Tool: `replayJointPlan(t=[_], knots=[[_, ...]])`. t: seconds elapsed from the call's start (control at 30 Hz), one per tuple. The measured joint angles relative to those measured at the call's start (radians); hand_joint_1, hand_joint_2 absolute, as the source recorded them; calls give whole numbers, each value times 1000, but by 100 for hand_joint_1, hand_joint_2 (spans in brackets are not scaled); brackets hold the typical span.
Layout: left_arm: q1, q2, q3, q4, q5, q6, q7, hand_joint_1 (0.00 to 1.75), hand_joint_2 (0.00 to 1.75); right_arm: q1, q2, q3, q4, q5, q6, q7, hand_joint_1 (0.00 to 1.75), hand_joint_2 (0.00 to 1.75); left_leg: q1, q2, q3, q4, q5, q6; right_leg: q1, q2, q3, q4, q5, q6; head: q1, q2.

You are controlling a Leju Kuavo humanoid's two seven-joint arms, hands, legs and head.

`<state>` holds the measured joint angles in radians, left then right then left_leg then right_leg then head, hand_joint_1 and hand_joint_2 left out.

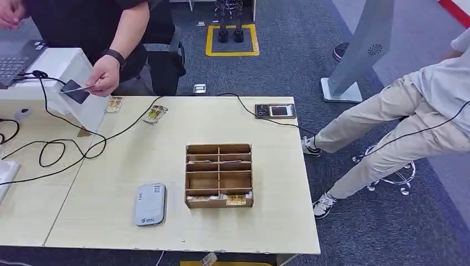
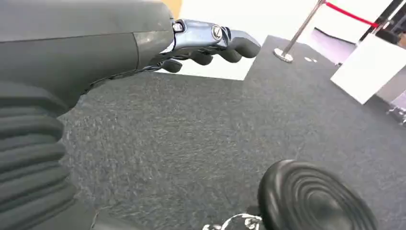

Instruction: Pass the card to the sensor for recognition and then transmit it.

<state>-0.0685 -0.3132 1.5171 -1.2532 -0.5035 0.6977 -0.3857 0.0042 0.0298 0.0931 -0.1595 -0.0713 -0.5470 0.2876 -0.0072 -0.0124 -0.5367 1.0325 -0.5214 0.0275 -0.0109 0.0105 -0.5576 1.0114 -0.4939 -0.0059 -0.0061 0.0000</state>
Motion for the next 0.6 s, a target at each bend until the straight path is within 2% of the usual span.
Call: replayJointPlan(t=[0.13, 0.17, 0.23, 0.27, 0.33, 0.4, 0.47, 0.53, 0.6], knots=[[-1, 0, 0, -16, 4, 0, -5, 0, 175, 0, 0, 0, 0, 0, 0, 0, 0, 175, 0, 0, 0, 0, 0, 0, 0, 0, 0, 0, 0, 0, 0, 0], [-2, 0, 0, -17, 21, 0, -27, 0, 175, 0, 0, 0, 0, 0, 2, 0, 0, 175, 0, 0, 0, 0, 0, 0, 0, 0, 0, 0, 0, 0, 0, 0], [-6, 0, 0, -24, 84, -4, -108, 0, 175, 0, 0, 0, 0, -2, 7, -5, 0, 175, 0, 0, 0, 0, 0, 0, 0, 0, 0, 0, 0, 0, 0, 0], [-6, 0, -1, -35, 113, -12, -127, 0, 175, 0, 0, 0, 0, -2, 13, -11, 0, 175, 0, 0, 0, 0, 0, 0, 0, 0, 0, 0, 0, 0, 0, 0], [10, 1, -14, -84, 208, -23, -111, 0, 175, 0, -2, 0, 0, -2, 17, -15, 0, 175, 0, 0, 0, 0, 0, 0, 0, 1, 0, 0, 0, 0, 0, 0], [61, 2, -88, -158, 349, -10, -56, 0, 175, 0, -2, 0, 1, -2, 28, -14, 0, 175, 1, 1, 0, 0, 0, 0, 1, 2, 0, 0, 0, 0, 0, 0], [119, 3, -186, -250, 475, -3, -40, 0, 175, 0, -3, 0, 2, -3, 34, -5, 0, 175, 1, -2, 0, 0, 0, 0, 1, -1, -1, 0, 0, 0, 0, 0], [159, 8, -285, -340, 602, -1, -71, 0, 175, 0, -3, 1, 5, -10, 34, 5, 0, 175, 1, -4, 0, 0, 0, 0, 1, -3, -1, 0, 0, 0, 0, 0], [182, 13, -377, -422, 641, -8, -129, 0, 175, -1, -3, 0, 5, -18, 31, 9, 0, 175, 1, -4, 0, 0, 0, 0, 1, -3, -1, 0, -1, 0, 0, 0]])
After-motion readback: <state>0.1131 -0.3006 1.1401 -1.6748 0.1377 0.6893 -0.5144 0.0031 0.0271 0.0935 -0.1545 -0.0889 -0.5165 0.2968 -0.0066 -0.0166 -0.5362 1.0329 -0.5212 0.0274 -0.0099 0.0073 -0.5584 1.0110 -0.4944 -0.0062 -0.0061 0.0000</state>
